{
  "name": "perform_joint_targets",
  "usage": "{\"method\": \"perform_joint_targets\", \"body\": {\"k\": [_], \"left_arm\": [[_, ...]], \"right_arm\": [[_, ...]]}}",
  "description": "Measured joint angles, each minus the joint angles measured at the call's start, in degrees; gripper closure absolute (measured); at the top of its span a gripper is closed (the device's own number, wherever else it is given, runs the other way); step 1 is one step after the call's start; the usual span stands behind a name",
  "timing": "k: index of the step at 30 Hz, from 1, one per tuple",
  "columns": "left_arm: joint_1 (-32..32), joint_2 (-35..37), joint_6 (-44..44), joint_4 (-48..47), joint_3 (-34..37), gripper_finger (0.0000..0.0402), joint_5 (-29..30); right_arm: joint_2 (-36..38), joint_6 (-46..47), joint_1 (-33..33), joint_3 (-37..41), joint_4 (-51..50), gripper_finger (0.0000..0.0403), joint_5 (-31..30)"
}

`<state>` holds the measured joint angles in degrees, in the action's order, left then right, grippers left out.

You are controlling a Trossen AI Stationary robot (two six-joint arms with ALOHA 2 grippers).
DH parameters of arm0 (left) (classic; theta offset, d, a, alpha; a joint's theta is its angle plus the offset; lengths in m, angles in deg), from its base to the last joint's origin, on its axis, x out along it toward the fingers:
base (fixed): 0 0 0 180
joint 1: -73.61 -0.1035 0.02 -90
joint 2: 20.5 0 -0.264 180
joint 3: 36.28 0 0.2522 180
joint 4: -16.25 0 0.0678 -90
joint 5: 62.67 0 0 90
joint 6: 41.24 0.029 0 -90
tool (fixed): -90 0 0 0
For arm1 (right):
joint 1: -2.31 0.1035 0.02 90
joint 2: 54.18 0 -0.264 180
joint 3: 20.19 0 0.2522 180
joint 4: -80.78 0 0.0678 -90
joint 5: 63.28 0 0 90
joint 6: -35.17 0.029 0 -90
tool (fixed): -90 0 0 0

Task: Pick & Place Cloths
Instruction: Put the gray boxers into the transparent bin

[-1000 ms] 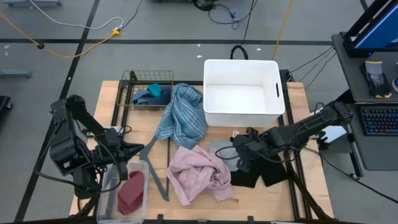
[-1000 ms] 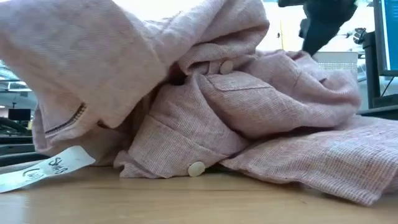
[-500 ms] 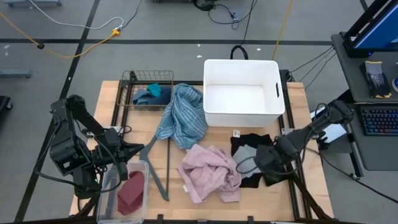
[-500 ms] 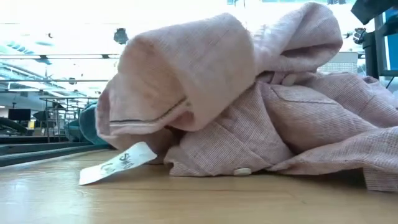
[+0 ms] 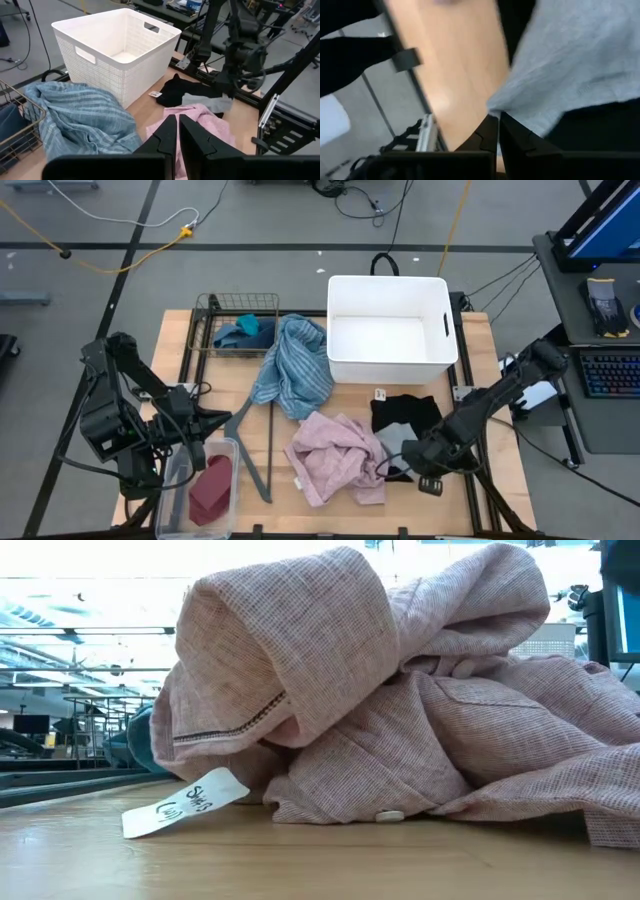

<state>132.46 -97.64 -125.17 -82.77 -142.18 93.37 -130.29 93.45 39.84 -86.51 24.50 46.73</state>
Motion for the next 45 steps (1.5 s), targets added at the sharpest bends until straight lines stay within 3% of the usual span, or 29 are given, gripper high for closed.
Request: {"method": "perform_joint_targets", "body": {"k": [4,10,18,26,33,38,45], "left_arm": [[0.00,0.00,0.92,0.00,0.00,0.0380,0.00],[0.00,0.00,0.95,0.00,0.00,0.0380,-0.02],[-0.01,0.00,0.94,0.04,0.00,0.0380,-0.07],[-0.02,0.00,1.38,2.04,0.00,0.0380,-0.09],[-0.60,0.00,2.41,7.16,0.00,0.0380,-0.19],[-3.22,-0.19,8.80,14.67,0.00,0.0380,-0.15],[-10.07,-2.43,31.52,33.16,0.02,0.0380,-4.76]], "right_arm": [[0.00,4.32,1.09,5.29,9.72,0.0403,0.24],[0.00,2.60,0.73,7.19,26.78,0.0403,-1.49],[0.00,-1.84,-3.52,7.19,31.50,0.0403,-3.97],[0.00,-6.15,-7.13,7.03,48.72,0.0403,-5.07],[0.00,-11.07,-9.46,-0.43,50.88,0.0403,-3.25],[0.02,-16.31,-10.41,-8.04,50.93,0.0403,-3.02],[0.02,-22.08,-12.31,-17.05,50.91,0.0403,-3.19]]}}
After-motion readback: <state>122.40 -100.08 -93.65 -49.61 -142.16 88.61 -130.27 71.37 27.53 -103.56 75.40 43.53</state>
